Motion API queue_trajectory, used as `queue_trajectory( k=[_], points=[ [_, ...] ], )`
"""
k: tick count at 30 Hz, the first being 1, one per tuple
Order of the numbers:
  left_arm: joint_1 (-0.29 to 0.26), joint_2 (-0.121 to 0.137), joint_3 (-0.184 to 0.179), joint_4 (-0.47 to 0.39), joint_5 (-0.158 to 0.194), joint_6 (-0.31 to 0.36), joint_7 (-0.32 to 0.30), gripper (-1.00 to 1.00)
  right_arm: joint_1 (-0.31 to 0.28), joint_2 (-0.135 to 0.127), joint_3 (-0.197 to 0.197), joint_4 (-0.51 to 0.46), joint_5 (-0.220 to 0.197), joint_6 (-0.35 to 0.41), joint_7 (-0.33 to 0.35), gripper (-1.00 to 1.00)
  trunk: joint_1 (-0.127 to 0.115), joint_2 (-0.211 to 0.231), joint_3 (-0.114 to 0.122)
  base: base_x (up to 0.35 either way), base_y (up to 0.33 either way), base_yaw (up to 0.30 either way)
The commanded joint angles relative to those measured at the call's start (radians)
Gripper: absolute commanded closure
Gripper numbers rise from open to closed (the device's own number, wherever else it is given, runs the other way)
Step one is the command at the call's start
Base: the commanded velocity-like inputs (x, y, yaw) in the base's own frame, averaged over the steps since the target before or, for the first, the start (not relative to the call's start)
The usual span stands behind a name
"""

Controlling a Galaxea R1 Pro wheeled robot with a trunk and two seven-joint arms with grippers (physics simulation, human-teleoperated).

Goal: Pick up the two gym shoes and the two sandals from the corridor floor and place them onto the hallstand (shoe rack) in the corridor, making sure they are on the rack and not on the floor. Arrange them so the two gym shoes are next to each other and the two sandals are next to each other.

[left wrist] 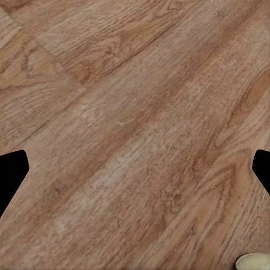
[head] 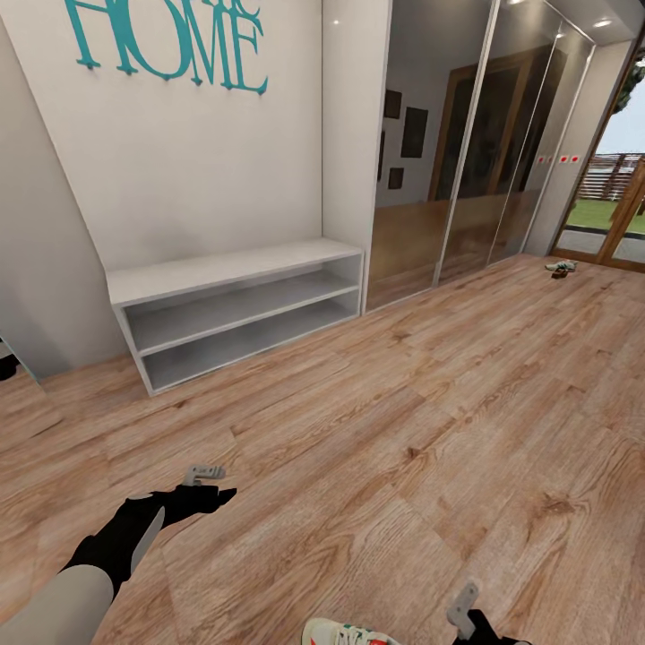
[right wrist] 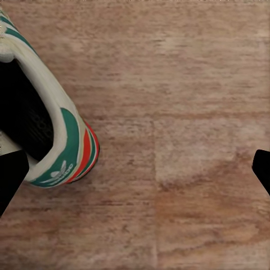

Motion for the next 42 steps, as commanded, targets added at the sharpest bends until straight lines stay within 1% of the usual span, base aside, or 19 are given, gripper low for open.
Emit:
queue_trajectory(
  k=[1, 16, 32, 42],
  points=[
    [0.000, -0.001, 0.005, -0.001, 0.000, 0.009, -0.006, -1.00, 0.000, 0.002, -0.008, -0.001, 0.010, -0.004, 0.008, -1.00, 0.000, 0.000, -0.001, 0.000, 0.000, 0.020],
    [-0.001, 0.000, 0.005, -0.001, 0.000, 0.009, -0.006, -1.00, 0.000, 0.005, -0.008, 0.000, 0.010, -0.004, 0.008, -1.00, 0.000, 0.000, -0.011, 0.000, 0.000, 0.116],
    [-0.001, 0.003, 0.005, -0.001, 0.000, 0.008, -0.006, -1.00, 0.000, 0.005, -0.008, 0.000, 0.010, -0.004, 0.008, -1.00, 0.000, 0.000, -0.013, 0.000, 0.000, 0.020],
    [-0.001, 0.004, 0.005, -0.001, 0.000, 0.008, -0.006, -1.00, 0.000, 0.004, -0.008, 0.001, 0.011, -0.004, 0.008, -1.00, 0.000, 0.000, -0.015, 0.000, 0.000, 0.171]
  ],
)
